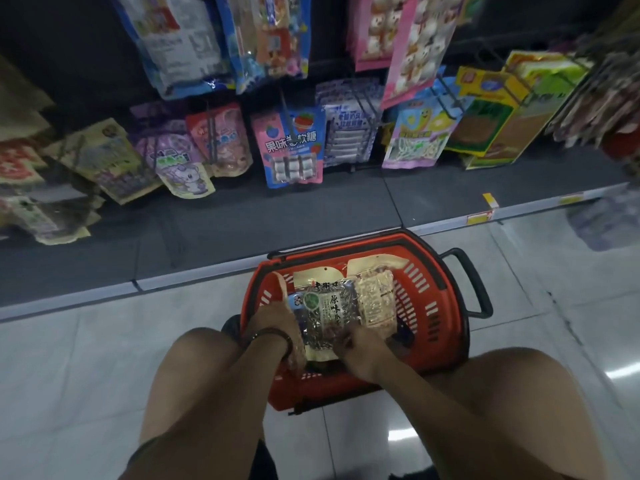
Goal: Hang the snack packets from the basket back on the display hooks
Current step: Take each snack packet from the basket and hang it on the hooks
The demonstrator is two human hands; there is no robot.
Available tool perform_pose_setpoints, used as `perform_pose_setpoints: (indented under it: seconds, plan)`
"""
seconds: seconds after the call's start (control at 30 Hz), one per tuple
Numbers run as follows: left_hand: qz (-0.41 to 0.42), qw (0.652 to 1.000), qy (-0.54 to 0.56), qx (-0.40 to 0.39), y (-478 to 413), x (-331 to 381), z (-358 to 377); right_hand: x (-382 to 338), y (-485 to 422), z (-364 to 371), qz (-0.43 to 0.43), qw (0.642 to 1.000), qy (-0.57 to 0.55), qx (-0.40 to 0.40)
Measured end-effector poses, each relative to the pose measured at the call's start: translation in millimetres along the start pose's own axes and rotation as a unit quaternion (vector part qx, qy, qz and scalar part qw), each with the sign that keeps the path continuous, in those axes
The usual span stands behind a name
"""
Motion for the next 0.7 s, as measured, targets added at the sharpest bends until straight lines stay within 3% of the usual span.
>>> perform_pose_setpoints:
  seconds: [0.1,0.27,0.33,0.4,0.47,0.6,0.7]
  plan:
    - [-0.001,0.999,0.040,0.031,7,2,-9,-1,5,4,-0.012,1.000,0.026,-0.008]
    - [0.064,0.969,0.226,0.075,32,8,-30,-5,13,6,-0.053,0.998,-0.045,0.003]
    - [0.075,0.912,0.400,0.050,54,7,-31,-10,18,8,-0.076,0.995,-0.064,0.014]
    - [0.065,0.819,0.569,-0.023,84,13,-26,-16,27,5,-0.116,0.987,-0.097,0.052]
    - [0.096,0.762,0.635,-0.083,116,30,-30,-23,43,-13,-0.151,0.971,-0.150,0.113]
    - [0.214,0.731,0.641,-0.093,159,52,-71,-46,77,-51,-0.192,0.941,-0.241,0.138]
    - [0.214,0.727,0.652,0.019,165,24,-104,-55,104,-78,-0.192,0.921,-0.304,0.153]
Point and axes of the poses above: each hand's wrist, its own y-axis away from the middle knuckle, its own z-axis out of the palm, x = y × z, the point moved 10 cm from there along -y, towards the middle knuckle, and after that the axes turned 3 degrees about -y, right-handed, at the moved point
